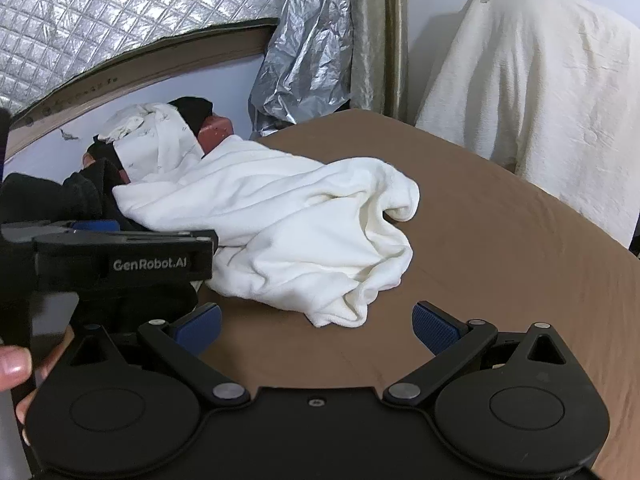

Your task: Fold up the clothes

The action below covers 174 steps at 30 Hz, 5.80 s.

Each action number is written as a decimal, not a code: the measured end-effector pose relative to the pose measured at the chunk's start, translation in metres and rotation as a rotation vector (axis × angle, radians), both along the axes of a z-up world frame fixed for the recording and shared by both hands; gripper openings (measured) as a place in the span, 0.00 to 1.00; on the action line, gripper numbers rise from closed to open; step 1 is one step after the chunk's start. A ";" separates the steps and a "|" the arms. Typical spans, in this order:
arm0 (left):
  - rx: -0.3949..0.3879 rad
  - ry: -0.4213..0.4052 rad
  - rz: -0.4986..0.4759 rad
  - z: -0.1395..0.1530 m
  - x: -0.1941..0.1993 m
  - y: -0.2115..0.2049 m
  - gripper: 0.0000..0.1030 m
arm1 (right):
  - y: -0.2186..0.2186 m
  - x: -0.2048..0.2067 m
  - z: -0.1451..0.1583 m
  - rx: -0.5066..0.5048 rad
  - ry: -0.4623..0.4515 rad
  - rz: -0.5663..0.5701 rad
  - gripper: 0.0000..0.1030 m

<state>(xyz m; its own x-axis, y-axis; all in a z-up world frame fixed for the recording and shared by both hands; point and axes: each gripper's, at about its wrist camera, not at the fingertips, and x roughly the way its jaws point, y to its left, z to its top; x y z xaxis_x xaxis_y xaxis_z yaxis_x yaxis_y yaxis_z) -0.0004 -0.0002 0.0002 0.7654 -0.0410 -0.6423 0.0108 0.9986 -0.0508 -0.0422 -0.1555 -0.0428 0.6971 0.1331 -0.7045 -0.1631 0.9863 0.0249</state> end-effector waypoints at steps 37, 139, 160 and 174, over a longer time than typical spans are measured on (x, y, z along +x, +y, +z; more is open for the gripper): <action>-0.041 0.005 -0.042 -0.004 -0.002 -0.004 1.00 | -0.014 0.001 0.005 0.038 0.029 -0.059 1.00; -0.239 -0.092 -0.607 -0.021 0.072 -0.142 0.72 | -0.170 -0.010 0.050 0.054 0.249 -0.585 0.56; -0.170 -0.030 -0.268 -0.070 0.147 -0.076 0.88 | -0.308 0.049 -0.031 0.541 0.117 -0.409 0.56; -0.523 0.134 -0.440 -0.126 0.189 -0.087 0.72 | -0.387 0.127 -0.135 0.317 0.340 -0.469 0.57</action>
<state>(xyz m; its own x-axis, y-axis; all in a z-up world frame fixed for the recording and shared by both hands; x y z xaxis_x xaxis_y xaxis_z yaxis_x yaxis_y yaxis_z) 0.1881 -0.0876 -0.1253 0.5220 -0.6589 -0.5416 0.3685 0.7469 -0.5535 0.0843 -0.5420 -0.1776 0.4773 0.1068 -0.8722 0.3504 0.8871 0.3004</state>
